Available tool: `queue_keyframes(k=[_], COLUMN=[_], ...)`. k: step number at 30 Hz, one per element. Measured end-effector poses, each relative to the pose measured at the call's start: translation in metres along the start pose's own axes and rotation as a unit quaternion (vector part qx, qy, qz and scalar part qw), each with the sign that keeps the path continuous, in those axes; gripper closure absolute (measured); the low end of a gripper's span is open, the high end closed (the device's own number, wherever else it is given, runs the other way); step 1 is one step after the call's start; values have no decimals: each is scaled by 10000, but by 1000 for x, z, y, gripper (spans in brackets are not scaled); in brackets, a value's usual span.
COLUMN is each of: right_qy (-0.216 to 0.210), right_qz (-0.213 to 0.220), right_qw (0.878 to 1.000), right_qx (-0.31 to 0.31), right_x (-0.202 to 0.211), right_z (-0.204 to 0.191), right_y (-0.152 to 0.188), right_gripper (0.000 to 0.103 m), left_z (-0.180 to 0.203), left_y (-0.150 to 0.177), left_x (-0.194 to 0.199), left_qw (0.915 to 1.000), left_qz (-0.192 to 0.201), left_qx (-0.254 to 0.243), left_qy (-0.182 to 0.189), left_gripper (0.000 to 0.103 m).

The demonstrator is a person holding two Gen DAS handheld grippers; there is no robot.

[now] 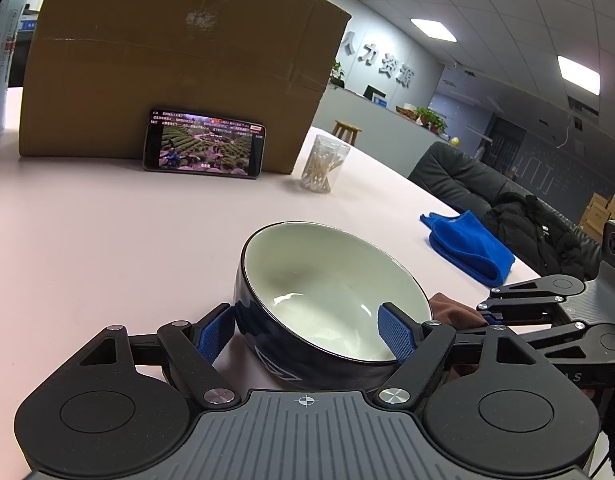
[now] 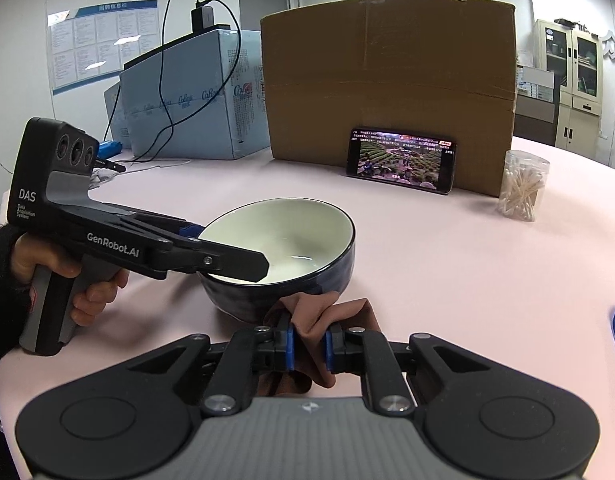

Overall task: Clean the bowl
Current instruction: 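Keep rubbing the bowl's base with the brown cloth in the right gripper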

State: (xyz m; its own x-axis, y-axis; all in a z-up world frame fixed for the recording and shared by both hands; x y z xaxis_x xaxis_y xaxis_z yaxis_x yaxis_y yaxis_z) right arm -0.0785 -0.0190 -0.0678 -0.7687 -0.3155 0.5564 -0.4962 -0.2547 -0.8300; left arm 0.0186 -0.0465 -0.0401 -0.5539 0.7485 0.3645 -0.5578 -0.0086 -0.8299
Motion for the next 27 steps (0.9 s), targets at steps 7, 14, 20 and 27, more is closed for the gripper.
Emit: queue_keyframes(k=[7, 14, 20, 27], right_qy=[-343, -282, -193, -300], right_qz=[14, 28, 56, 95], right_qw=[9992, 9996, 9998, 9995], right_qx=[185, 92, 24, 81], right_x=[2, 5, 6, 8], right_z=[-20, -15, -10, -16], right_y=[-3, -4, -5, -5], right_gripper=[88, 88, 87, 87], left_z=[-1, -2, -2, -8], left_y=[0, 0, 0, 0], left_x=[1, 1, 1, 2], left_qw=[10000, 10000, 10000, 10000], left_qz=[4, 6, 5, 1], left_qx=[5, 2, -5, 2], left_qy=[-1, 2, -4, -6], left_gripper=[23, 23, 23, 23])
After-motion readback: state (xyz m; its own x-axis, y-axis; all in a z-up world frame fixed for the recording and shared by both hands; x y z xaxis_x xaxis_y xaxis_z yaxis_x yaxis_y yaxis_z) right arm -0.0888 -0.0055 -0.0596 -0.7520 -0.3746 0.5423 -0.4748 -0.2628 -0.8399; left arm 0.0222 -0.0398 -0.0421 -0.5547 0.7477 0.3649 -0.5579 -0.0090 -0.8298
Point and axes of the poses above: each gripper's, at about its wrist camera, not at the fingertips, and x roughly against the way its jaws point, z to its right, y to its underside, the point moved 2 cm from there along -x, roughly the way its jaws point, and after that the axes turned 14 degrees about y, right-handed, at the moved point
